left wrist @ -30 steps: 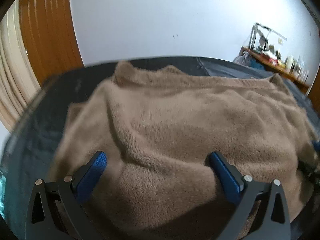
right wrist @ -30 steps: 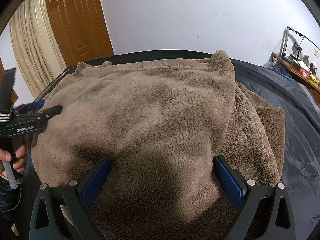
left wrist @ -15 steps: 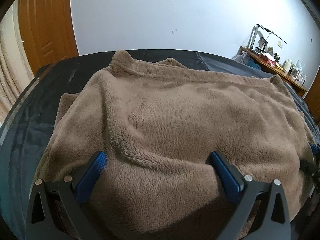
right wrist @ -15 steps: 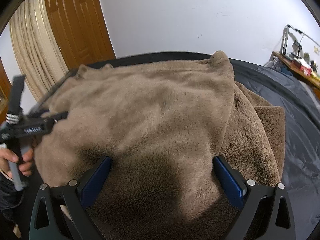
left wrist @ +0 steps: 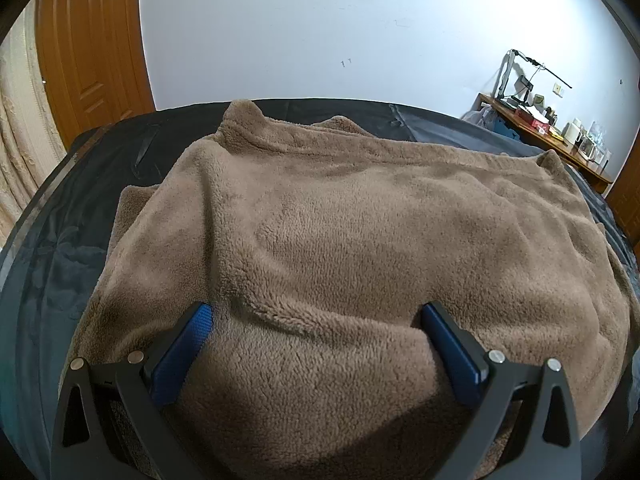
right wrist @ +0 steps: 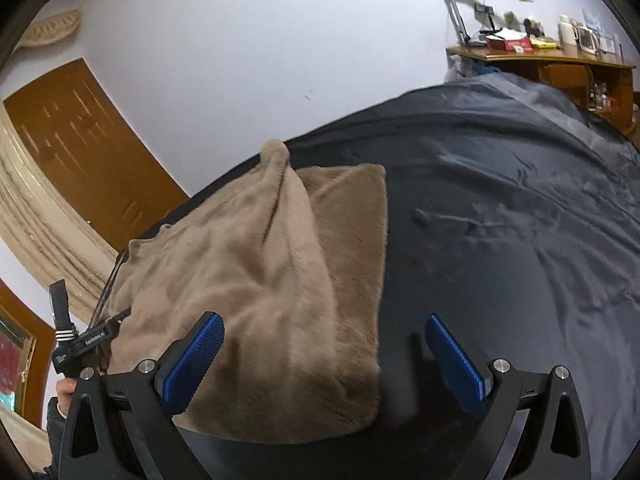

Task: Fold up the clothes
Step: 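Grasp the fleece edge with the right tool and lift it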

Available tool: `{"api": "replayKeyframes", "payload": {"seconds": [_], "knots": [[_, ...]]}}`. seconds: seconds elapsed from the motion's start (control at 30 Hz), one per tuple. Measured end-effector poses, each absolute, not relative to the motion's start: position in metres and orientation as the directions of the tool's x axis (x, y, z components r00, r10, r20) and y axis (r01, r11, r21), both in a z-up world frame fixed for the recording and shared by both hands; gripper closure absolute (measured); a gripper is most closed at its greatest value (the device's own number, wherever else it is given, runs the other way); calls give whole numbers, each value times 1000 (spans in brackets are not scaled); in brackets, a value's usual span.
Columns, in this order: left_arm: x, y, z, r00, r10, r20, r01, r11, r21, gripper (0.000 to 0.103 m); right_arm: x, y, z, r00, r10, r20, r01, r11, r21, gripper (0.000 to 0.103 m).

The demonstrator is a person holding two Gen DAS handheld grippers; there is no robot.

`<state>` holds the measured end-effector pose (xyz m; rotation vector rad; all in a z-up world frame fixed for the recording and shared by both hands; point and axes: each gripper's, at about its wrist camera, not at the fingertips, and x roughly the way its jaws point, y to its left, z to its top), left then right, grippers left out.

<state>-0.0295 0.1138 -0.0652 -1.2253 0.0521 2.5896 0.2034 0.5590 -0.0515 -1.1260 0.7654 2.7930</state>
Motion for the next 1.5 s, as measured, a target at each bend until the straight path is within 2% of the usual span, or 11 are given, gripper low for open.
{"api": "replayKeyframes", "payload": {"seconds": [0.2, 0.43, 0.5, 0.53, 0.57, 0.67, 0.8, 0.93, 1.2, 1.27, 1.5], "knots": [[-31, 106, -61, -593, 269, -759, -261, -956, -135, 0, 180, 552, -62, -708, -177, -683, -175, -894, 413, 1], [-37, 97, -58, -597, 274, -754, -224, -959, -171, 0, 151, 535, -67, -669, -149, -728, -121, -945, 305, 4], [-39, 94, -58, -598, 268, -755, -215, -962, -171, 0, 145, 530, -67, -662, -140, -737, -103, -956, 274, 17], [-40, 94, -59, -596, 269, -757, -214, -961, -174, 0, 142, 527, -66, -657, -135, -742, -96, -961, 260, 34], [-41, 95, -60, -596, 267, -757, -215, -962, -170, 0, 141, 527, -66, -653, -137, -745, -93, -962, 258, 44], [-41, 97, -61, -599, 256, -759, -219, -964, -153, 0, 138, 530, -67, -648, -186, -739, -79, -948, 308, 59], [-42, 98, -63, -602, 249, -759, -220, -965, -142, 0, 148, 543, -61, -673, -273, -687, -65, -904, 423, 69], [-42, 98, -64, -604, 245, -758, -221, -966, -136, 0, 148, 546, -56, -687, -296, -663, -50, -891, 451, 69], [-42, 95, -63, -601, 254, -758, -220, -964, -149, 0, 138, 546, -65, -663, -301, -686, -69, -888, 456, 68], [-41, 94, -63, -600, 254, -758, -219, -964, -150, 0, 135, 547, -67, -658, -305, -688, -73, -884, 462, 61], [-41, 92, -61, -595, 264, -760, -216, -962, -165, 0, 131, 547, -70, -649, -315, -693, -81, -877, 474, 61]]}}
